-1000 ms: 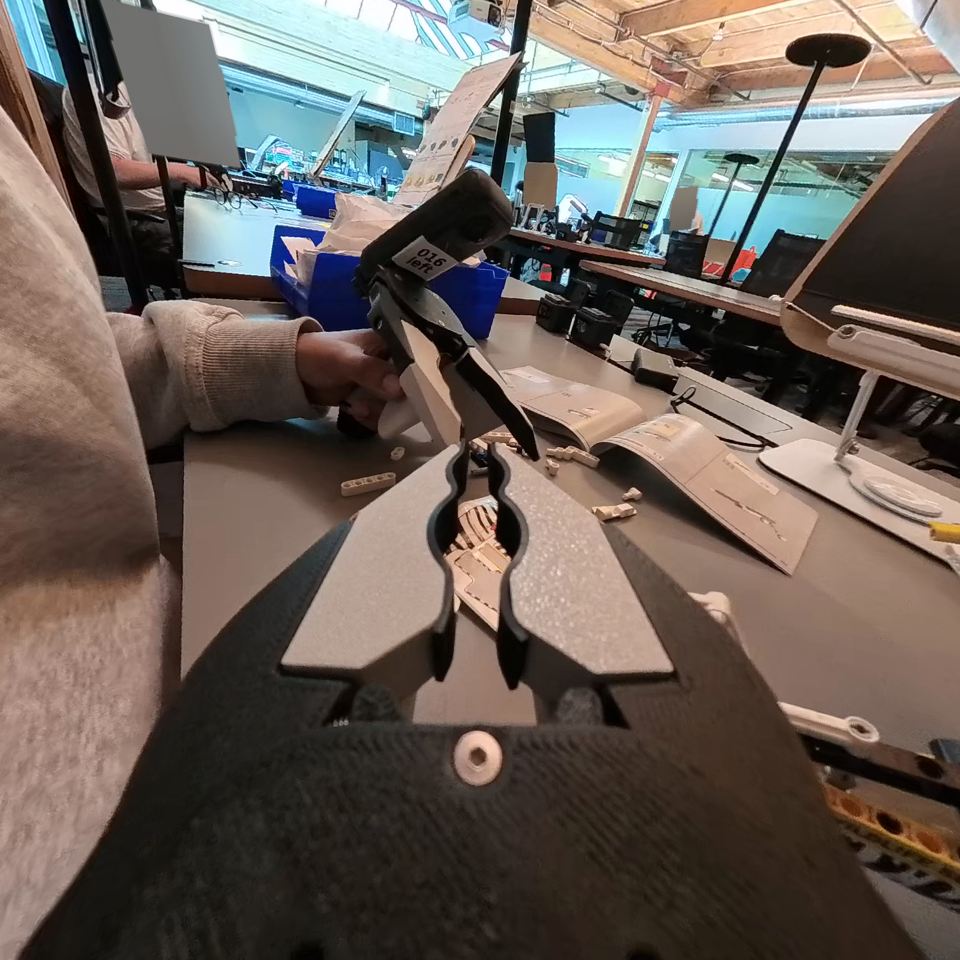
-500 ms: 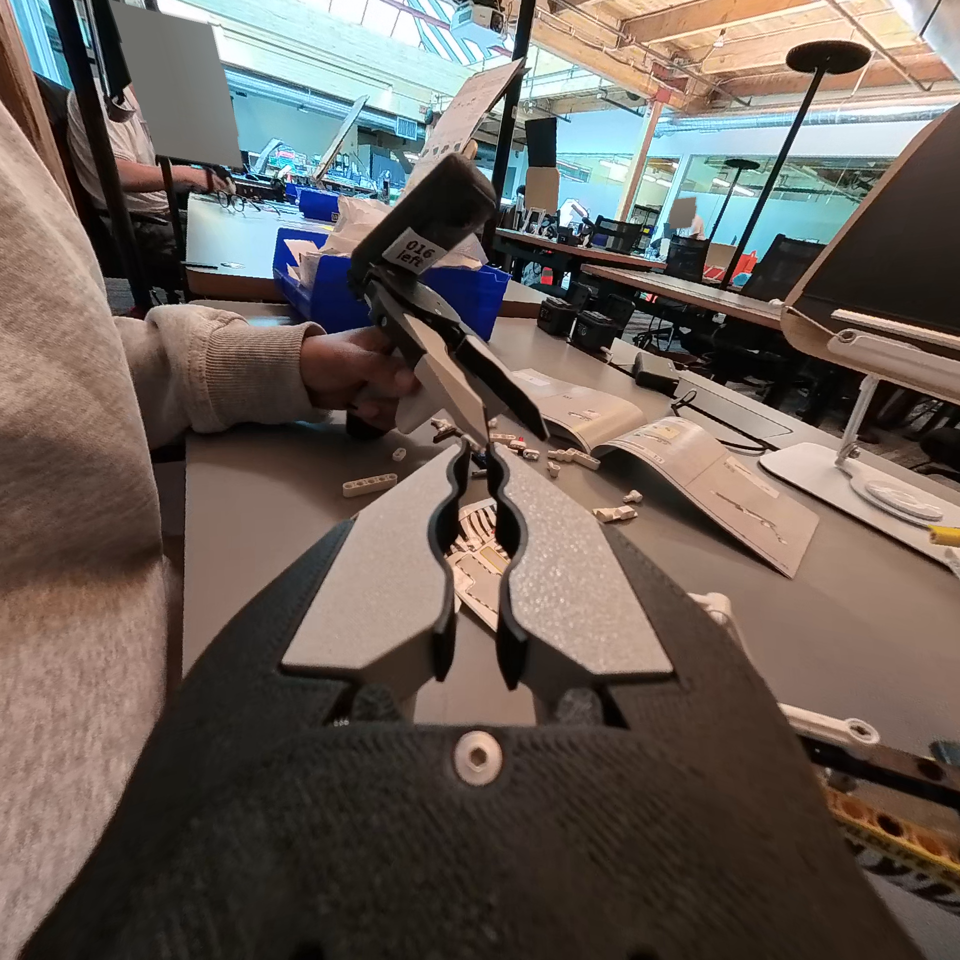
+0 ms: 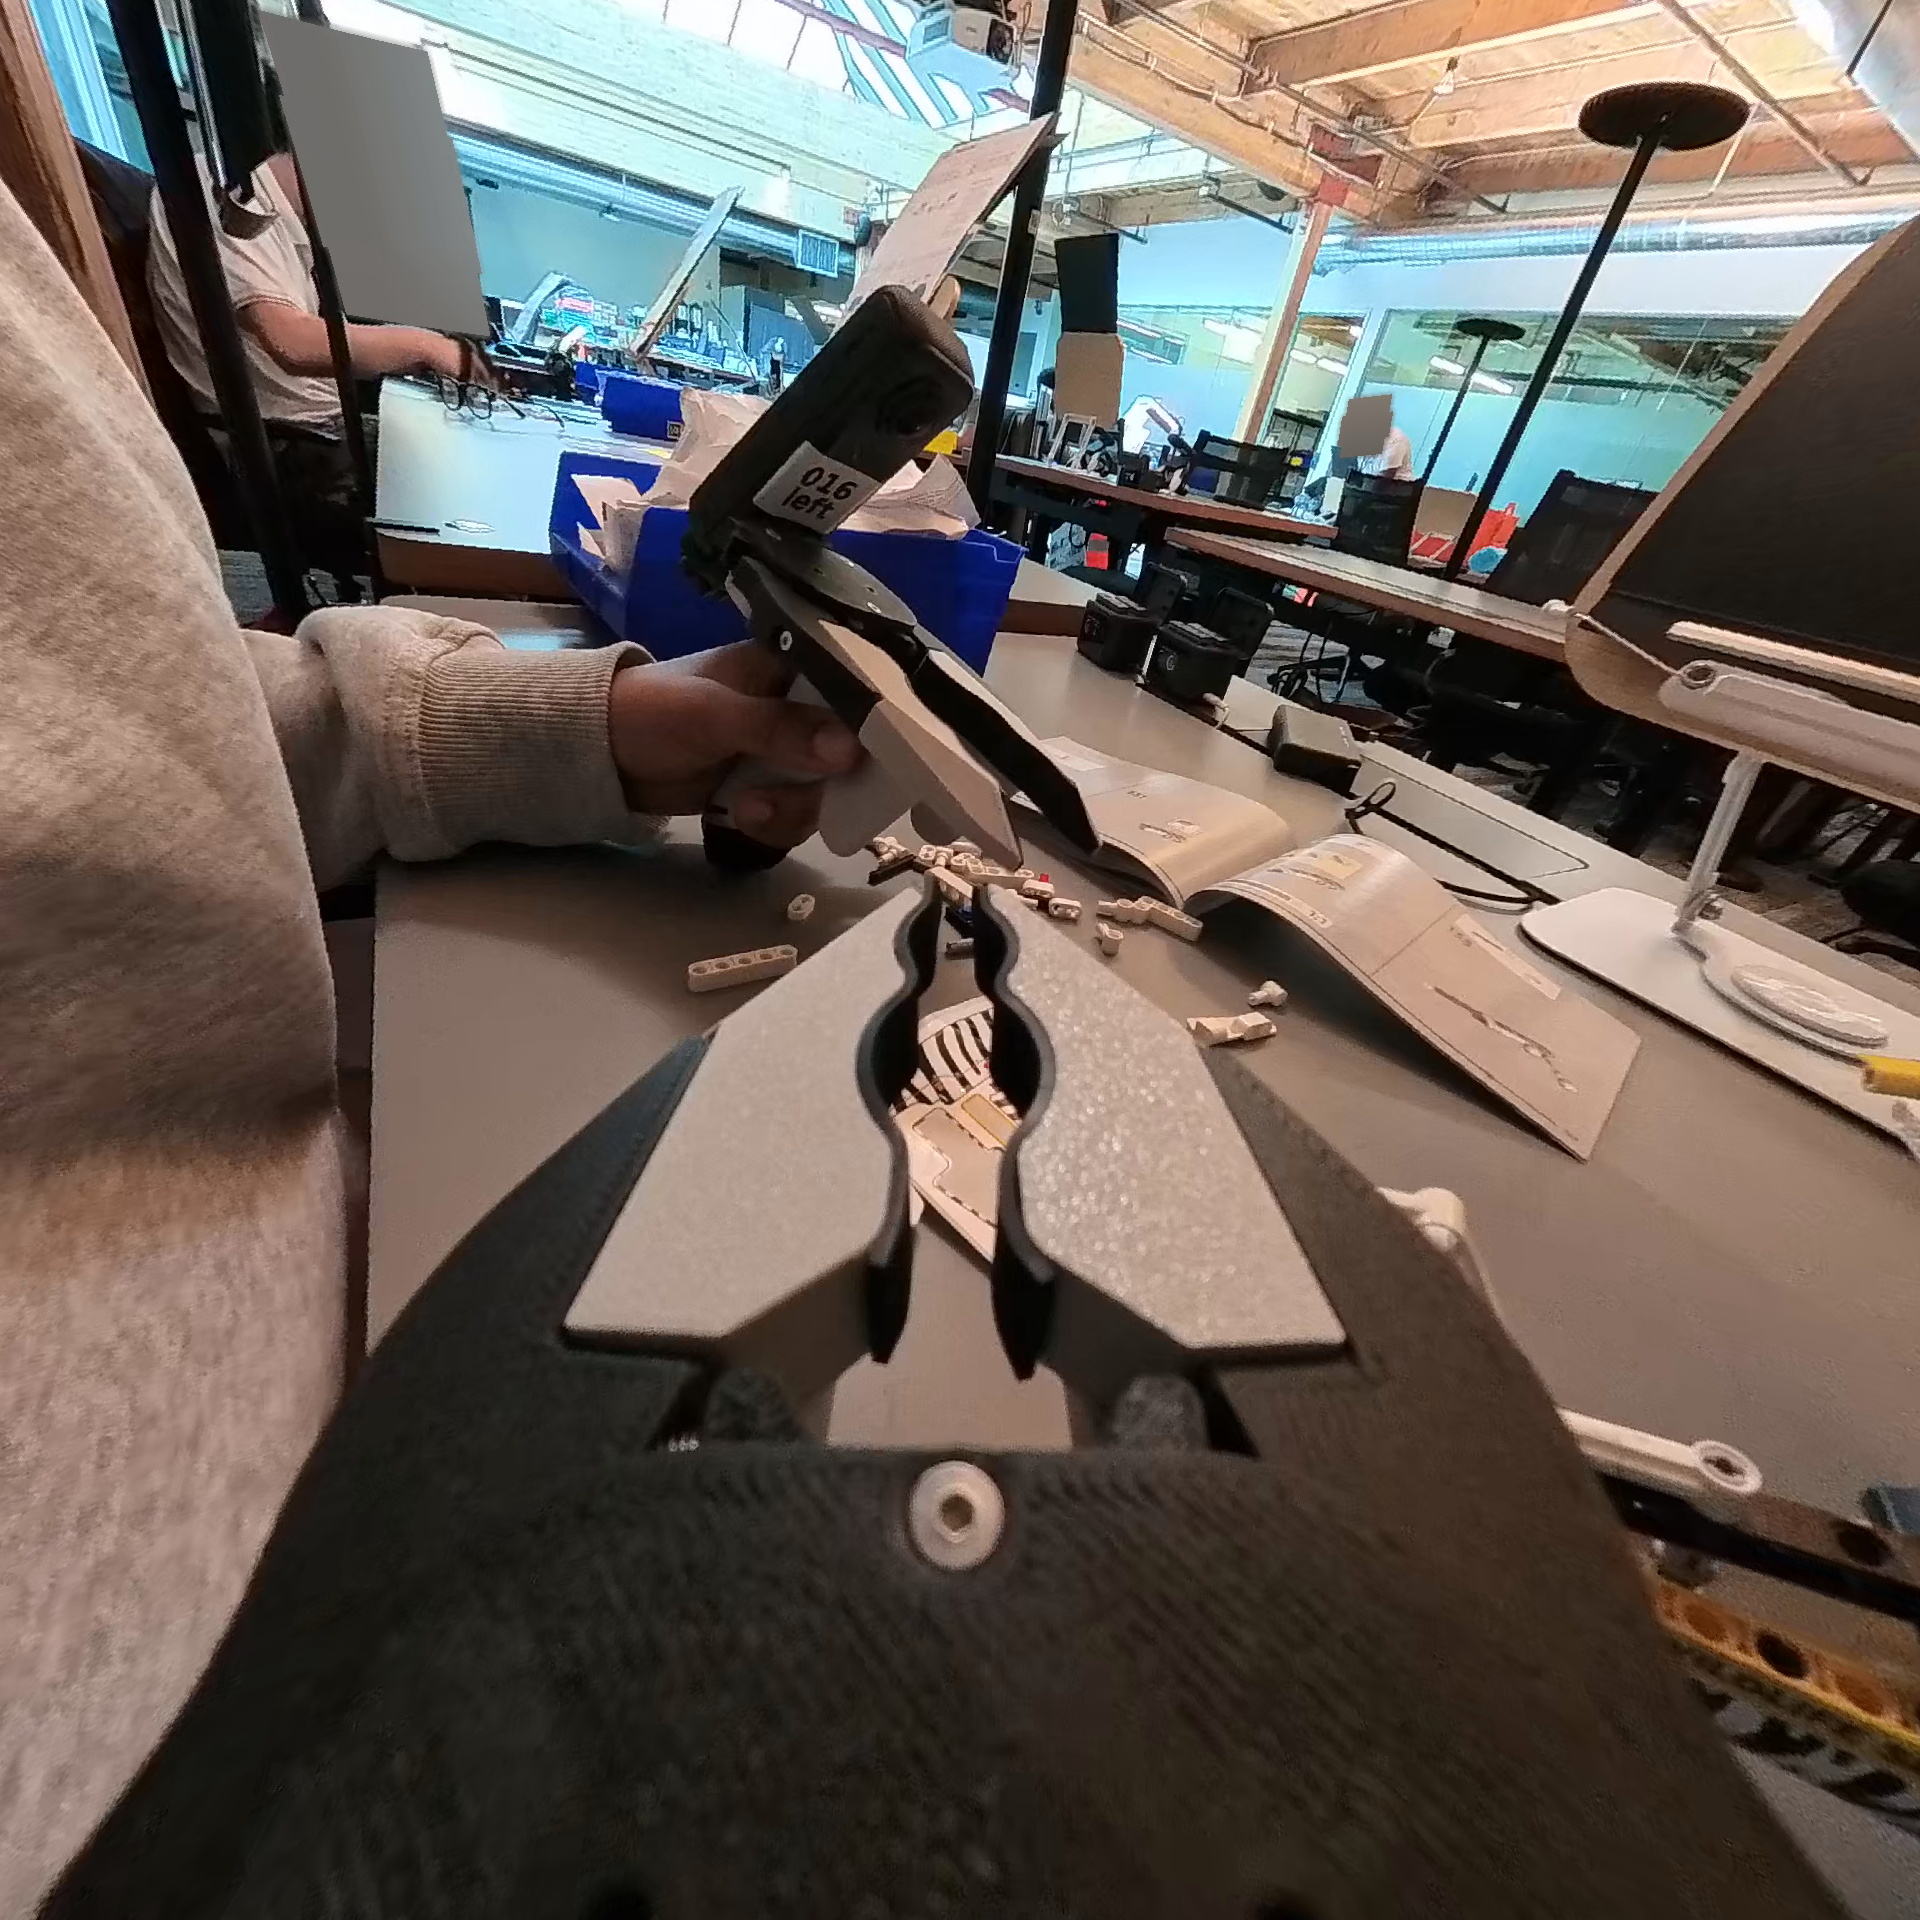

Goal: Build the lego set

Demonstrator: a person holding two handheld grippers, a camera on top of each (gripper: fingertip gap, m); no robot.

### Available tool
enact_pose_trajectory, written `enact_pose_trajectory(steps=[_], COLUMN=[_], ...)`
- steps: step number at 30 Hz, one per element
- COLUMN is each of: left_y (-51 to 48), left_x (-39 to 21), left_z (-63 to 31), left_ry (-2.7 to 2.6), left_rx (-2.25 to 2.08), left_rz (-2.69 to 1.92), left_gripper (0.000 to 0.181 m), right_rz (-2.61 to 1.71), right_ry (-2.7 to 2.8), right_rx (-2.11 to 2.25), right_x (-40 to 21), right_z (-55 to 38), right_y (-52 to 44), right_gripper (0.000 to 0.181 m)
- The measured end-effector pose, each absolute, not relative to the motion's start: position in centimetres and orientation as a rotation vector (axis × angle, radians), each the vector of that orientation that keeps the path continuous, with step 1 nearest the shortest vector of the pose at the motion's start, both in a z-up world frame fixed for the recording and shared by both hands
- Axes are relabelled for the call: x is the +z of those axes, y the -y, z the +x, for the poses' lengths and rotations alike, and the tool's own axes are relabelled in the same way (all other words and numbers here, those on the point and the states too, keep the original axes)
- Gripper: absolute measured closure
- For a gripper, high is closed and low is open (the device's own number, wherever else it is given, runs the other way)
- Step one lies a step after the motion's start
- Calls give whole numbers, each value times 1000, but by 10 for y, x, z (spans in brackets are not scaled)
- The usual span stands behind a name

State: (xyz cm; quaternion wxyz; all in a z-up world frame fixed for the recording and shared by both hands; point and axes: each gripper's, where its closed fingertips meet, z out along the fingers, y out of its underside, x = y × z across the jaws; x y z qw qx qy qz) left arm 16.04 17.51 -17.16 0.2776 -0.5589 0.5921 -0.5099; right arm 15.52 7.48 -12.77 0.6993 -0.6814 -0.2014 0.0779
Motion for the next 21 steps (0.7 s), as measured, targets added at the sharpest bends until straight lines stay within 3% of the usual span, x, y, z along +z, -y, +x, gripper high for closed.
enact_pose_trajectory(steps=[21], left_y=[-179], left_x=[-169], left_z=[160], left_ry=[-1557], left_rx=[-1363], left_rz=[-1496], left_gripper=[130], right_rz=[-1519], right_ry=[466], right_rx=[145], right_x=[-131], right_z=[156], right_y=[-76], right_gripper=[177])
